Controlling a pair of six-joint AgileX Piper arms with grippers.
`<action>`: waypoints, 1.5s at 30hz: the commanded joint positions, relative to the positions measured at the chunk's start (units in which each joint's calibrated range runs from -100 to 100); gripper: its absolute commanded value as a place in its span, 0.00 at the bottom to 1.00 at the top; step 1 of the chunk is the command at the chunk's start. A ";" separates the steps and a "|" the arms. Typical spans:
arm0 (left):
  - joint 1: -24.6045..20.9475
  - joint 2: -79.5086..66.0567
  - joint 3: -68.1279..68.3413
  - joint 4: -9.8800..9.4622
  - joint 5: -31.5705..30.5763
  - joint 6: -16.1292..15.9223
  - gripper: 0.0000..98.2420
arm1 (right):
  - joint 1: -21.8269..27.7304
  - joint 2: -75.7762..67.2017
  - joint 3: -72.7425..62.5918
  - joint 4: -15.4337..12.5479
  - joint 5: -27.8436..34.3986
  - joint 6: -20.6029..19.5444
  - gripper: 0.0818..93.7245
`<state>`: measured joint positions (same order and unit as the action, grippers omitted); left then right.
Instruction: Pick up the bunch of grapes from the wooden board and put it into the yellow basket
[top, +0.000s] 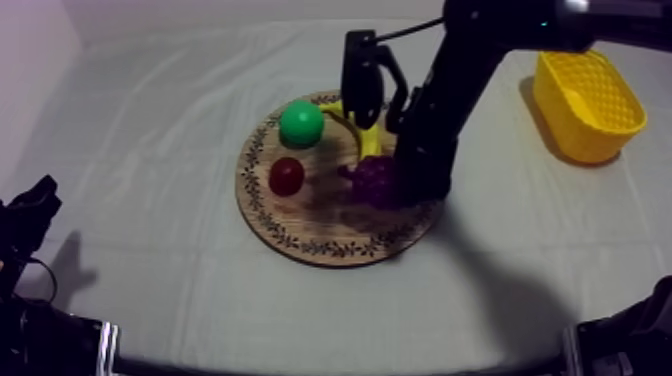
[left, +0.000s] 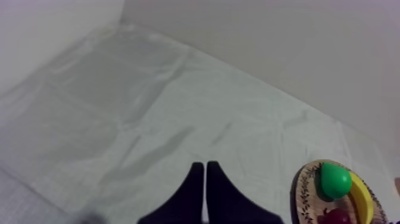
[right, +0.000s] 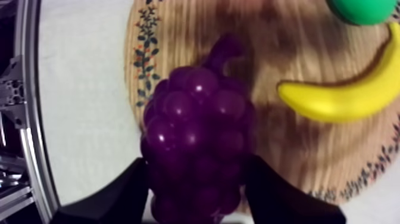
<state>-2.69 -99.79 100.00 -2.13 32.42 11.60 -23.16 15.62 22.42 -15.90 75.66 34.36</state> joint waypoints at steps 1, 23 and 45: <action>-0.03 0.05 0.00 0.01 -0.01 0.00 0.00 | 1.28 -4.69 0.48 0.13 0.58 -0.32 0.40; -0.03 0.05 0.00 0.01 -0.01 0.00 0.00 | 29.00 -15.67 -12.55 0.33 1.42 -3.88 0.43; -0.03 0.05 0.00 0.01 -0.01 0.00 0.00 | 40.35 -5.05 -11.09 3.53 -10.07 -4.09 0.75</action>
<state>-2.69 -99.79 100.00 -2.13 32.42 11.60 17.50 10.46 11.30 -12.84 65.86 30.94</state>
